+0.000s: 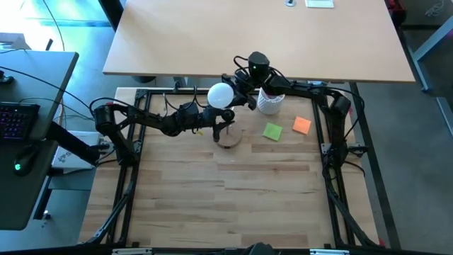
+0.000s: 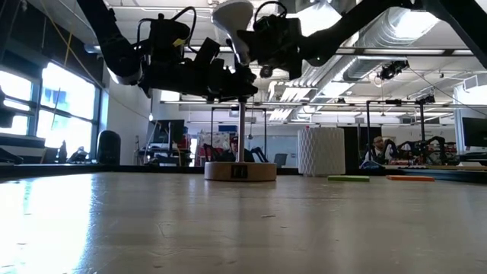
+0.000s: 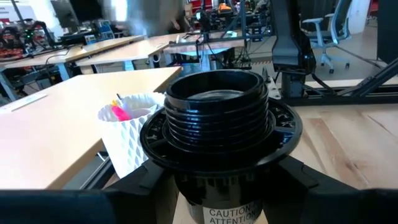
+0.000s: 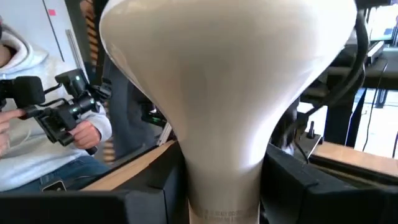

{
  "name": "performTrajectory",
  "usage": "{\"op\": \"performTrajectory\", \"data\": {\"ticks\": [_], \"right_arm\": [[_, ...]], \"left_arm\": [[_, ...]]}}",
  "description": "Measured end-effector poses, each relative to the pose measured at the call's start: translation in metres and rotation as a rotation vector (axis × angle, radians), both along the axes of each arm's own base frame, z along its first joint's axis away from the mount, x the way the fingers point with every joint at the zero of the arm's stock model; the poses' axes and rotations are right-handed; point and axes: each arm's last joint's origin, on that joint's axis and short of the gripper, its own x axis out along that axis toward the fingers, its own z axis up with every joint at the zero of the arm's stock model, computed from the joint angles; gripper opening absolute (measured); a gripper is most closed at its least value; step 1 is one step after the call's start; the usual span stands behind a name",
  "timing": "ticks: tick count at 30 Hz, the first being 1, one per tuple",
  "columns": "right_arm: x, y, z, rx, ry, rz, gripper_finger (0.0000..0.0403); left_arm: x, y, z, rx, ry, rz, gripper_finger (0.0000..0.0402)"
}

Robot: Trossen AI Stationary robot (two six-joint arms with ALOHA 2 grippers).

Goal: Screw lightbulb
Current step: Insert the lightbulb into the lamp socket

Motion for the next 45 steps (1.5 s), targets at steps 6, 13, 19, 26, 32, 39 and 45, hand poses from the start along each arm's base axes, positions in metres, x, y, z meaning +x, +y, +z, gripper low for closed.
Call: {"op": "performTrajectory", "data": {"ticks": [6, 13, 19, 26, 32, 39, 45], "right_arm": [[-0.007, 0.015, 0.013, -0.020, -0.020, 0.016, 0.0151], [-0.052, 0.044, 0.017, -0.096, -0.059, -0.141, 0.0151], [-0.087, 0.075, 0.003, -0.103, -0.082, -0.334, 0.0151], [-0.104, 0.109, -0.014, -0.070, -0.221, -0.427, 0.0151], [-0.108, 0.125, -0.021, -0.018, -0.285, -0.432, 0.0151], [-0.104, 0.140, -0.019, -0.027, -0.327, -0.412, 0.0151], [-0.099, 0.159, -0.015, -0.042, -0.393, -0.414, 0.0151]], "left_arm": [[0.000, 0.000, 0.000, 0.000, 0.003, 0.006, 0.0168], [0.000, 0.000, -0.001, 0.004, 0.010, 0.015, 0.0168], [0.000, 0.001, -0.001, 0.014, 0.015, 0.015, 0.0176], [-0.003, 0.001, -0.008, 0.021, 0.091, 0.014, 0.0231], [-0.012, -0.001, -0.008, 0.009, 0.240, 0.029, 0.0275], [-0.037, -0.018, 0.010, -0.041, 0.439, 0.057, 0.0280], [-0.036, -0.059, 0.005, -0.135, 0.180, -0.227, 0.0280]]}}
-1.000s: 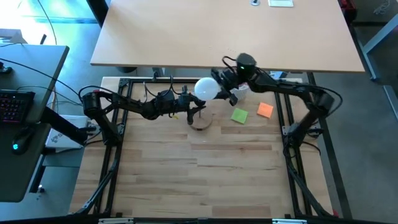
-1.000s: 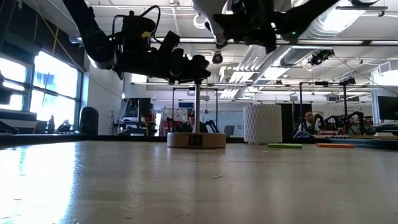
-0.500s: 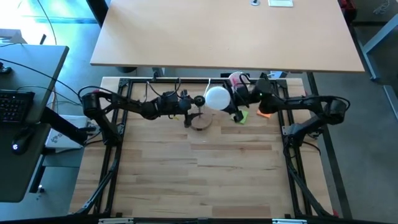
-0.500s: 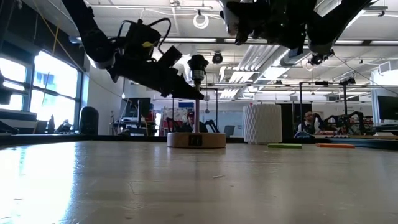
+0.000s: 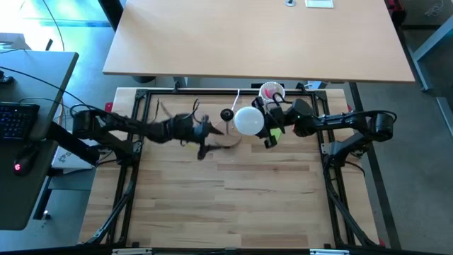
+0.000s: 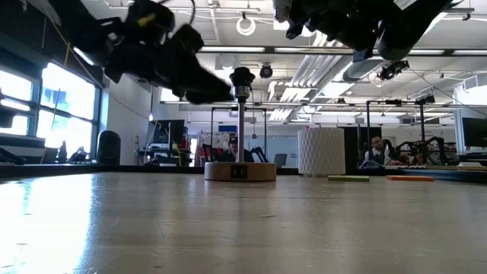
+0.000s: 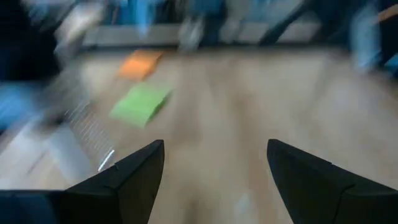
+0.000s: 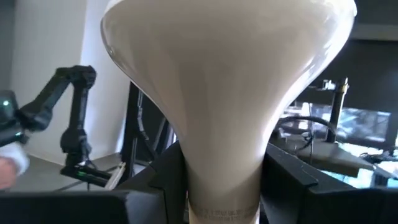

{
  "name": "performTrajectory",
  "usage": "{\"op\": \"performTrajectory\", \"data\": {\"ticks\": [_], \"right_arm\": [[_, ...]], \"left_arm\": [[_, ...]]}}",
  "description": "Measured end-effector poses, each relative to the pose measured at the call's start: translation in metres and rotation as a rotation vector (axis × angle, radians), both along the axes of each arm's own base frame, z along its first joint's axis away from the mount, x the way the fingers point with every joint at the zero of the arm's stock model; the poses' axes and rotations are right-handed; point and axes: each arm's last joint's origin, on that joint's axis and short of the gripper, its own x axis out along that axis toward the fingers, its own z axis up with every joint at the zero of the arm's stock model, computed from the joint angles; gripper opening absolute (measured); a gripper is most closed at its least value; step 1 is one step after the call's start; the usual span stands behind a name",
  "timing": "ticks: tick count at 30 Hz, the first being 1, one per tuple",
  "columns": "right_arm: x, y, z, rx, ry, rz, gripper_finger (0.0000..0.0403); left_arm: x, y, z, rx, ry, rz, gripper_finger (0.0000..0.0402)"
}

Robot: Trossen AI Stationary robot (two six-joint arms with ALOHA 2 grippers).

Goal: Screw lightbulb
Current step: Insert the lightbulb into the lamp socket

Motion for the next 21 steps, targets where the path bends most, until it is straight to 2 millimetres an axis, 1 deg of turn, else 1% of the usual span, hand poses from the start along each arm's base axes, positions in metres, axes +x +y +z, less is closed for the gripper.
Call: {"op": "performTrajectory", "data": {"ticks": [2, 4, 7, 9, 11, 15, 18, 21], "right_arm": [[0.002, 0.007, 0.001, -0.013, -0.018, -0.014, 0.0151], [0.002, 0.013, 0.003, -0.030, -0.048, -0.006, 0.0151], [0.002, 0.016, 0.014, -0.034, -0.115, 0.031, 0.0150], [0.003, 0.016, 0.022, -0.036, -0.137, 0.057, 0.0149], [0.006, 0.016, 0.027, -0.037, -0.143, 0.062, 0.0149], [0.008, 0.021, 0.027, -0.049, -0.136, 0.072, 0.0149], [0.009, 0.025, 0.026, -0.048, -0.124, 0.084, 0.0149], [0.010, 0.028, 0.025, -0.063, -0.117, 0.086, 0.0149]], "left_arm": [[0.000, -0.009, -0.005, -0.005, -0.131, -0.002, 0.0280], [0.003, -0.012, -0.005, 0.006, -0.263, 0.031, 0.0280], [0.013, -0.011, 0.003, 0.031, -0.475, 0.026, 0.0280], [0.024, -0.010, 0.007, 0.044, -0.558, -0.006, 0.0280], [0.036, -0.009, 0.009, 0.075, -0.582, -0.027, 0.0280], [0.059, -0.005, 0.015, 0.131, -0.593, -0.022, 0.0280], [0.067, -0.004, 0.020, 0.133, -0.598, -0.021, 0.0280], [0.071, -0.004, 0.026, 0.125, -0.614, -0.025, 0.0280]]}}
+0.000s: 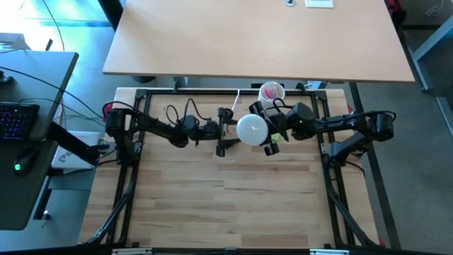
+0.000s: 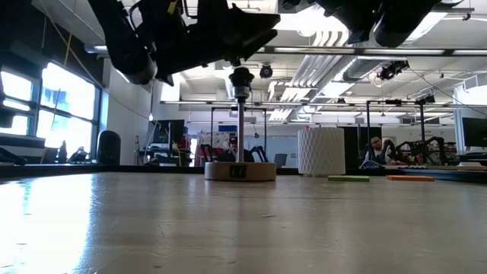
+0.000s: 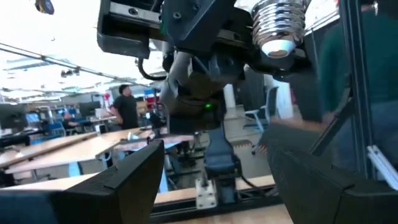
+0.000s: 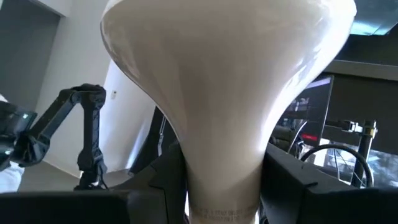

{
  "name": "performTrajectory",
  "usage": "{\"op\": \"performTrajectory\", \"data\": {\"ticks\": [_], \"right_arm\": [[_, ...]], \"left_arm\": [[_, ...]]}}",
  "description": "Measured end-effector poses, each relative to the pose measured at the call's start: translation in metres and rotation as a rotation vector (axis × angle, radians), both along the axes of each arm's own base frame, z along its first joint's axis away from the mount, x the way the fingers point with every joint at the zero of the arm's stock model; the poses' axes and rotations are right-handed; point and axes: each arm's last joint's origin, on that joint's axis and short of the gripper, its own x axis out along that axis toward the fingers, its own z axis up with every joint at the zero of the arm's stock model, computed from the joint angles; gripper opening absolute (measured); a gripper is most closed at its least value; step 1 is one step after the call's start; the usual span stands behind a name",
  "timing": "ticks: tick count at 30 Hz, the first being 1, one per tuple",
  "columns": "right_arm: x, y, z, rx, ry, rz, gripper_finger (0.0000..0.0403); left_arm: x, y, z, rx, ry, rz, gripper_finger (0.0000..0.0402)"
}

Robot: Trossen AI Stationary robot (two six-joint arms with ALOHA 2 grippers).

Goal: Screw lightbulb
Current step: Insert the lightbulb into the lamp socket

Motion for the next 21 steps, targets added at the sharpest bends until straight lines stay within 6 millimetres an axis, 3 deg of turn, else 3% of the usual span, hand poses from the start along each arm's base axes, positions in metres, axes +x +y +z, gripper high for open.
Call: {"op": "performTrajectory", "data": {"ticks": [21], "right_arm": [[0.005, 0.000, -0.008, -0.004, 0.076, -0.043, 0.0149]], "left_arm": [[0.000, -0.004, 0.017, -0.076, -0.081, -0.208, 0.0280]]}}
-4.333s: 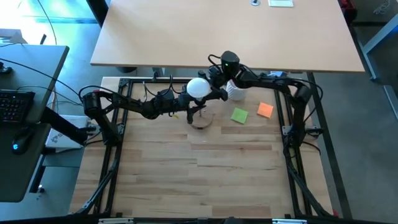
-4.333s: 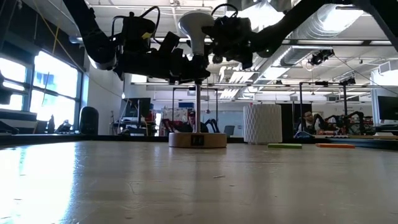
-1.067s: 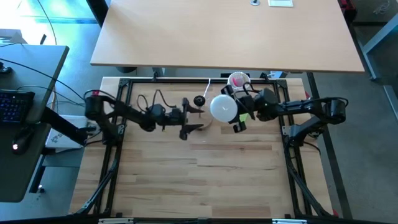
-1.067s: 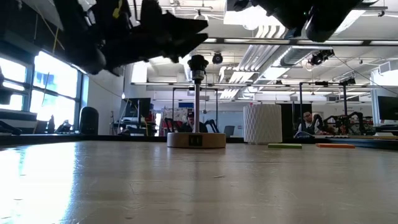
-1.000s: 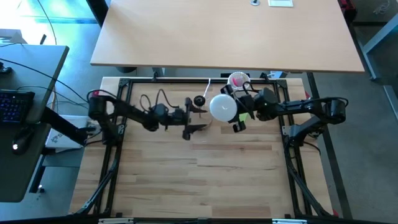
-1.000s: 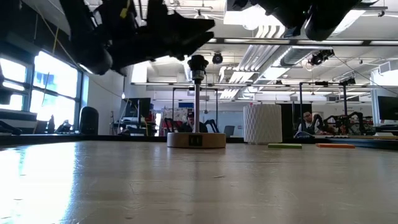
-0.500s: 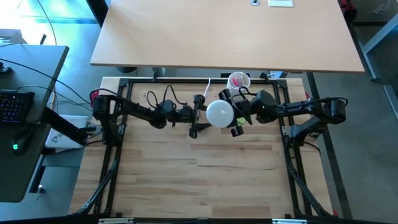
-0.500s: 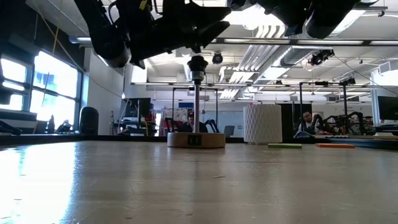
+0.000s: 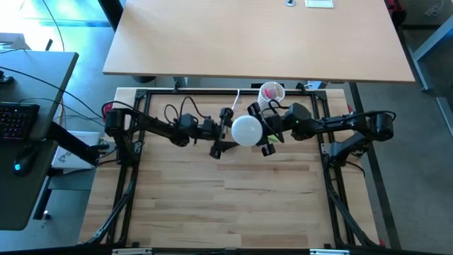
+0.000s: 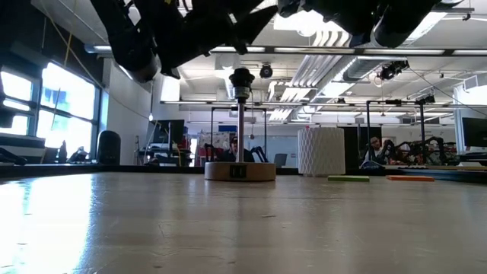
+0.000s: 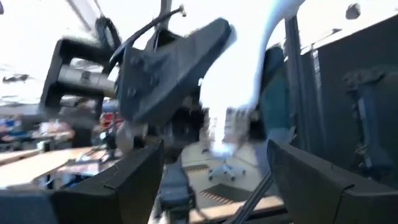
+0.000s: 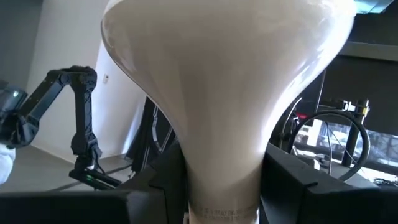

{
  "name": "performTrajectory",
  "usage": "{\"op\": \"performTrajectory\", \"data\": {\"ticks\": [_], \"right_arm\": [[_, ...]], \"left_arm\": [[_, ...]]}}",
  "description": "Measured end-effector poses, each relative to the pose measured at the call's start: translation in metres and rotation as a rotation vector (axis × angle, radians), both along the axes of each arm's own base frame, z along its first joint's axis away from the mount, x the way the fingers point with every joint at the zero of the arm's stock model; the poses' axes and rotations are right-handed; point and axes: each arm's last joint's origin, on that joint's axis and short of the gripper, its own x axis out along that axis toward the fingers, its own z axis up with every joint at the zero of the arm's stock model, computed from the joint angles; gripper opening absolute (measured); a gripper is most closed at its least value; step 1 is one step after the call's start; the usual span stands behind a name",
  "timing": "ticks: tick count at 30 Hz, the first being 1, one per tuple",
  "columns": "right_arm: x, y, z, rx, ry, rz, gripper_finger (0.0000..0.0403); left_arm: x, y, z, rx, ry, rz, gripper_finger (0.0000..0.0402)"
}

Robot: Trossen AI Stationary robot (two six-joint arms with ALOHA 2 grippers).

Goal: Screw lightbulb
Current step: Insert the lightbulb into the lamp socket

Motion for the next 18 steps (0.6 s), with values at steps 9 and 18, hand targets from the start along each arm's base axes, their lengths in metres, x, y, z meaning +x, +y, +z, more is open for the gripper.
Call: {"op": "performTrajectory", "data": {"ticks": [9, 18], "right_arm": [[0.003, -0.001, -0.003, -0.002, 0.007, -0.028, 0.0149], [0.003, -0.001, -0.004, 0.000, 0.015, -0.012, 0.0149]], "left_arm": [[0.013, 0.000, 0.014, -0.026, 0.049, -0.087, 0.0280], [0.013, 0.001, 0.014, -0.013, 0.043, -0.106, 0.0238]]}}
